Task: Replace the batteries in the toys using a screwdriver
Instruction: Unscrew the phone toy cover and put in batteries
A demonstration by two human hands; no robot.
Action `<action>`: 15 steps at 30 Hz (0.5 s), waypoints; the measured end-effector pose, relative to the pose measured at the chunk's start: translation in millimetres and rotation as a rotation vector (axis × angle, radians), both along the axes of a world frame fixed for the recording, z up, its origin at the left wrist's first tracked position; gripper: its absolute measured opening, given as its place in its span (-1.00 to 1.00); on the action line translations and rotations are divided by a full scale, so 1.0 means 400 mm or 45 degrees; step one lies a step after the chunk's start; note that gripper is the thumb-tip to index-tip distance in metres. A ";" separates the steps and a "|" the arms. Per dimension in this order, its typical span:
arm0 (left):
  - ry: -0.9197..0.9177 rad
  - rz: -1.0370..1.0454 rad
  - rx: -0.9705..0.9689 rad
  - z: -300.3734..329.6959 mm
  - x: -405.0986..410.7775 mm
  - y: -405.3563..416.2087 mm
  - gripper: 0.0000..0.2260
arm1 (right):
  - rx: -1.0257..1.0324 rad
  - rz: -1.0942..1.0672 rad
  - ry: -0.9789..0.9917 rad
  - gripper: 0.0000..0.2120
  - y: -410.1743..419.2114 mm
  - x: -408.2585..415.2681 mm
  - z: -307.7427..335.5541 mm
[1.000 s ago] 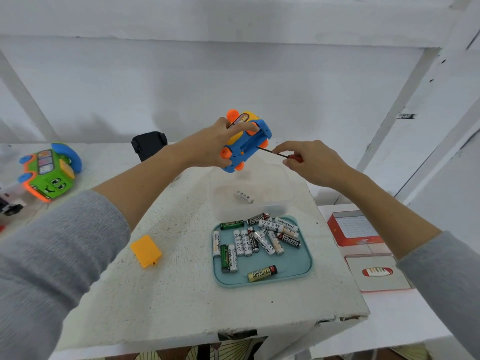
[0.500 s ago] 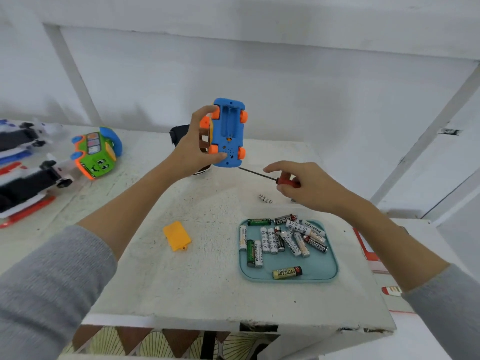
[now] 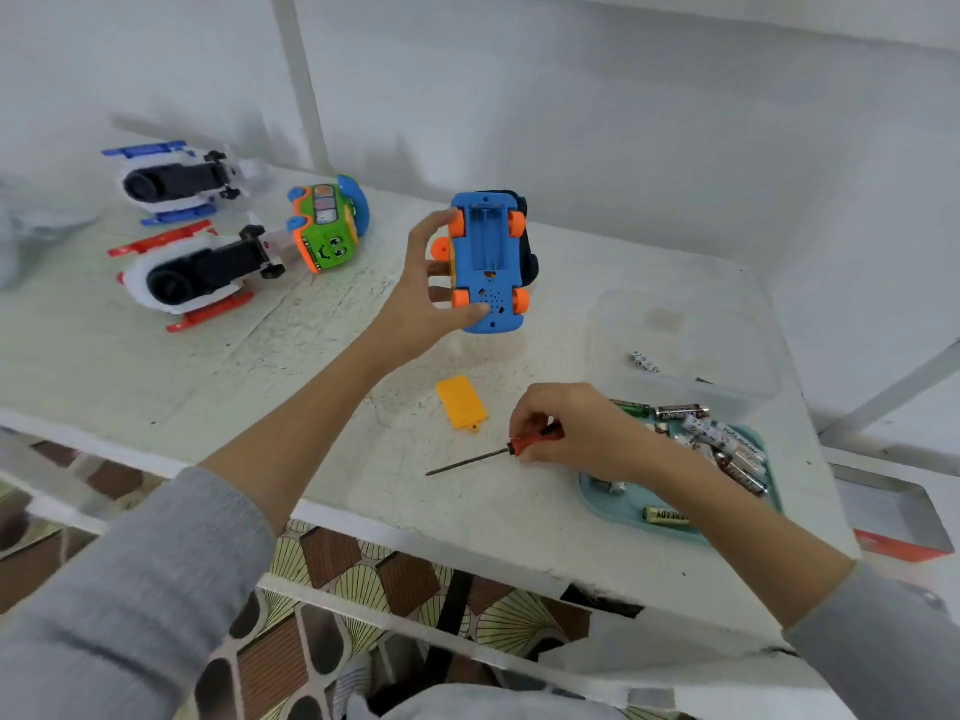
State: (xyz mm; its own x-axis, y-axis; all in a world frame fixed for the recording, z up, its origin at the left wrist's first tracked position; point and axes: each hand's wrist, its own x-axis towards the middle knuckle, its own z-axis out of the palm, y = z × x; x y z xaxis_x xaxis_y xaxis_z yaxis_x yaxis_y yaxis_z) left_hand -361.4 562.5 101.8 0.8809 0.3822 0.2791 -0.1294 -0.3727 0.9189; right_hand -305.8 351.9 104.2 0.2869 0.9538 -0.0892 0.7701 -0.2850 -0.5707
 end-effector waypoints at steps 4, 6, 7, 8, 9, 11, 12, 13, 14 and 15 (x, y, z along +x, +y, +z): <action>0.028 0.013 -0.036 -0.021 -0.022 -0.005 -0.27 | -0.043 0.042 -0.042 -0.89 0.005 -0.011 -0.021; 0.035 0.018 -0.039 -0.027 -0.028 -0.007 -0.27 | -0.054 0.034 -0.063 -0.90 0.006 -0.012 -0.030; 0.039 0.018 -0.042 -0.028 -0.030 -0.008 -0.27 | -0.055 0.027 -0.070 -0.90 0.006 -0.013 -0.034; 0.042 0.017 -0.044 -0.029 -0.032 -0.009 -0.27 | -0.052 0.020 -0.070 -0.89 0.006 -0.014 -0.037; 0.045 0.016 -0.045 -0.029 -0.033 -0.011 -0.27 | -0.047 0.015 -0.065 -0.89 0.006 -0.014 -0.038; 0.050 0.009 -0.046 -0.030 -0.032 -0.015 -0.27 | -0.045 0.009 -0.060 -0.87 0.003 -0.016 -0.038; 0.055 0.001 -0.051 -0.031 -0.031 -0.017 -0.27 | -0.044 0.006 -0.062 -0.83 0.000 -0.017 -0.035; 0.061 -0.008 -0.058 -0.032 -0.031 -0.020 -0.27 | -0.029 0.001 -0.068 -0.79 -0.006 -0.016 -0.029; 0.067 -0.018 -0.072 -0.034 -0.029 -0.023 -0.27 | -0.002 -0.011 -0.079 -0.75 -0.015 -0.012 -0.020; 0.073 -0.030 -0.088 -0.036 -0.027 -0.028 -0.27 | 0.027 -0.032 -0.090 -0.73 -0.027 -0.005 -0.008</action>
State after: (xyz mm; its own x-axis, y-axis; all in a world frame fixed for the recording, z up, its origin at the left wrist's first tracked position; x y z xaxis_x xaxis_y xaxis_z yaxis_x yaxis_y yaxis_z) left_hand -372.1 551.4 87.3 0.9036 0.3780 0.2016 -0.0837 -0.3059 0.9484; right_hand -307.9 340.9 101.0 0.3157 0.9477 -0.0478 0.8012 -0.2932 -0.5216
